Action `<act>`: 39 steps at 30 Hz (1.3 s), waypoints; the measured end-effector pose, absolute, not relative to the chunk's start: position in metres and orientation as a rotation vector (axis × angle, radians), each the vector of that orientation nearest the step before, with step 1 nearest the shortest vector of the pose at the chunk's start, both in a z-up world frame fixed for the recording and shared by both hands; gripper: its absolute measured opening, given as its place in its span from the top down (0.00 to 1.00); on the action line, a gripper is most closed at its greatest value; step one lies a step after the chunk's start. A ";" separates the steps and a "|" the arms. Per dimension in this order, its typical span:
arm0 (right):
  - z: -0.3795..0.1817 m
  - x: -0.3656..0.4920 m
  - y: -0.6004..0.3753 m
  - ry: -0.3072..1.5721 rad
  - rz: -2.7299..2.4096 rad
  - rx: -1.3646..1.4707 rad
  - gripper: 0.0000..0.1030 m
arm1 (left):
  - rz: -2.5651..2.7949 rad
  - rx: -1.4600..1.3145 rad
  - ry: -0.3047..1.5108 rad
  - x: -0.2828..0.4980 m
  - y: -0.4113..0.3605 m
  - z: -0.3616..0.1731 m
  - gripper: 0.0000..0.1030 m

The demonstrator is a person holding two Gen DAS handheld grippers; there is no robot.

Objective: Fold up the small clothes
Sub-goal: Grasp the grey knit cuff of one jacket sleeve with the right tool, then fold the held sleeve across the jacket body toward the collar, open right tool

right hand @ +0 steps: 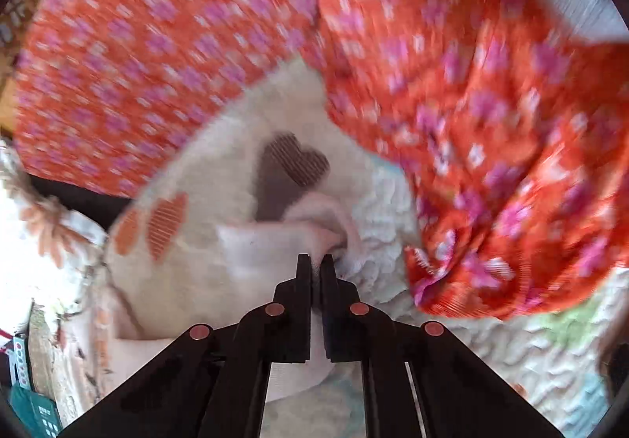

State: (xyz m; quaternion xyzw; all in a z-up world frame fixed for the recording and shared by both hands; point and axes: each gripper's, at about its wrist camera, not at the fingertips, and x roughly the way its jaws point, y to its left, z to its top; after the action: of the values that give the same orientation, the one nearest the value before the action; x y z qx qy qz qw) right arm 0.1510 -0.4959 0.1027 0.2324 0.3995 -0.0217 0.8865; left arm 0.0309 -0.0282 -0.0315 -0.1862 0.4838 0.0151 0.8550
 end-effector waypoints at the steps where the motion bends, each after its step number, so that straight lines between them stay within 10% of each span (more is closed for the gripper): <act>1: 0.114 0.140 -0.499 0.806 -0.049 0.487 0.95 | 0.032 -0.392 1.013 0.030 -0.028 -0.030 0.04; 16: 0.057 -0.019 -0.576 0.853 -0.230 0.699 0.82 | 0.080 -0.466 0.860 0.001 0.005 0.011 0.04; 31: 0.053 0.106 -0.592 0.868 -0.013 0.568 0.64 | 0.075 -0.465 0.938 0.014 -0.002 -0.013 0.04; 34: 0.044 0.128 -0.575 0.901 -0.029 0.552 0.67 | 0.075 -0.462 0.949 0.018 -0.004 -0.016 0.04; 36: 0.042 0.130 -0.564 0.907 -0.004 0.563 0.95 | 0.073 -0.466 0.947 0.018 -0.004 -0.015 0.04; 39: 0.056 0.117 -0.558 0.858 -0.071 0.511 0.95 | 0.074 -0.472 0.929 0.014 -0.001 -0.010 0.04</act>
State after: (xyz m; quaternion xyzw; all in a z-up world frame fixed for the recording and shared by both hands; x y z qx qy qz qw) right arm 0.1174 -0.5576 0.0563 0.2451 0.4113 -0.0339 0.8773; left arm 0.0144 -0.0007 -0.0097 -0.2254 0.4436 0.0353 0.8667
